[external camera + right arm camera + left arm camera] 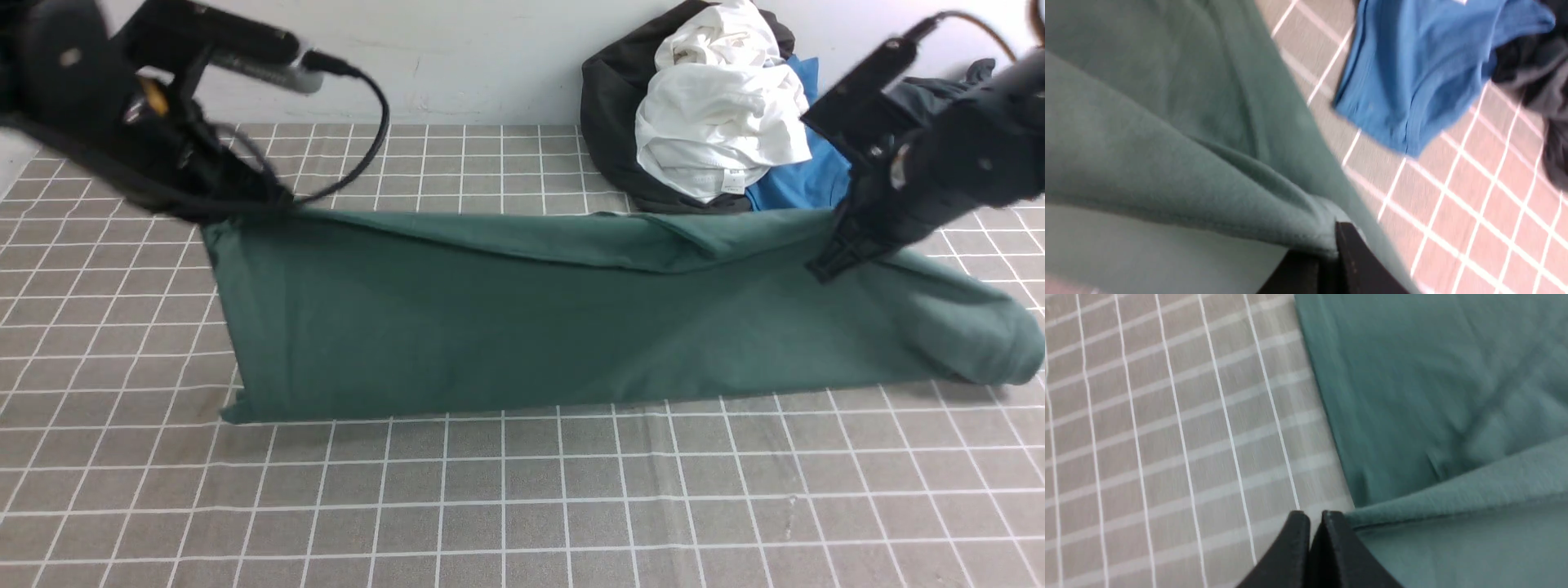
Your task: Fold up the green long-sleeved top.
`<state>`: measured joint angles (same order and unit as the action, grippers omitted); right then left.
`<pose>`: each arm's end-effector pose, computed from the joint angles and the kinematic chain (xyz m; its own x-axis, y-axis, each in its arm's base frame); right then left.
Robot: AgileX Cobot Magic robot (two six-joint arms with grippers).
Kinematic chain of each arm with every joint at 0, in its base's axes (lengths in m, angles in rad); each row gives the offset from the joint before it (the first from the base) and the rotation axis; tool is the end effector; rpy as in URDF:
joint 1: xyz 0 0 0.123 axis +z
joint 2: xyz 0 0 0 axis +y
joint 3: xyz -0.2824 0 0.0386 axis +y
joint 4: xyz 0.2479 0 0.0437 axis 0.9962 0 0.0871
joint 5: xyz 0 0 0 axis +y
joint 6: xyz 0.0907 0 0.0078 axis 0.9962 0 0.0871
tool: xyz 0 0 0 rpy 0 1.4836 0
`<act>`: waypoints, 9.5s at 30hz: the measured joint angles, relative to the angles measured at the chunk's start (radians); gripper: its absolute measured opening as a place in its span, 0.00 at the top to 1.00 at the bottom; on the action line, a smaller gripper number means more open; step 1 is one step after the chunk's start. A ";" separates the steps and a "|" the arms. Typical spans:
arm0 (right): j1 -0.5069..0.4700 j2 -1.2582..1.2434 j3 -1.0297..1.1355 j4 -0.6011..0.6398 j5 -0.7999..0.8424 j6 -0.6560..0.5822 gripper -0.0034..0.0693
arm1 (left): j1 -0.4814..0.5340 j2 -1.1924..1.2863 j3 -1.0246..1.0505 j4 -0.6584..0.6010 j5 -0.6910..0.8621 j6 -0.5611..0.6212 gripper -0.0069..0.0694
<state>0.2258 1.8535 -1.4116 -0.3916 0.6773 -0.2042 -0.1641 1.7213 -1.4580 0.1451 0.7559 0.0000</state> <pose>0.4013 0.0698 0.2428 -0.6662 -0.6442 -0.3757 -0.4812 0.7562 -0.4433 0.3818 -0.0541 0.3016 -0.7735 0.2347 -0.5887 0.1866 0.9721 0.1424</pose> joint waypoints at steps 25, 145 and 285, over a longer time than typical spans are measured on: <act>-0.033 0.289 -0.437 0.563 0.297 -0.130 0.72 | 0.057 0.807 -1.128 -0.196 0.482 0.090 0.46; -0.497 0.264 -0.280 0.277 0.429 0.041 0.93 | 0.066 -1.069 0.963 -0.310 -0.088 0.218 0.92; -0.014 -1.856 1.432 0.355 -0.306 -0.008 0.97 | 0.066 -1.584 1.021 -0.536 -0.130 0.480 0.92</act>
<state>0.2118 -0.0023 0.0204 -0.0370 0.3711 -0.2120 -0.0985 0.1374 -0.4373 -0.3908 0.6261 0.4797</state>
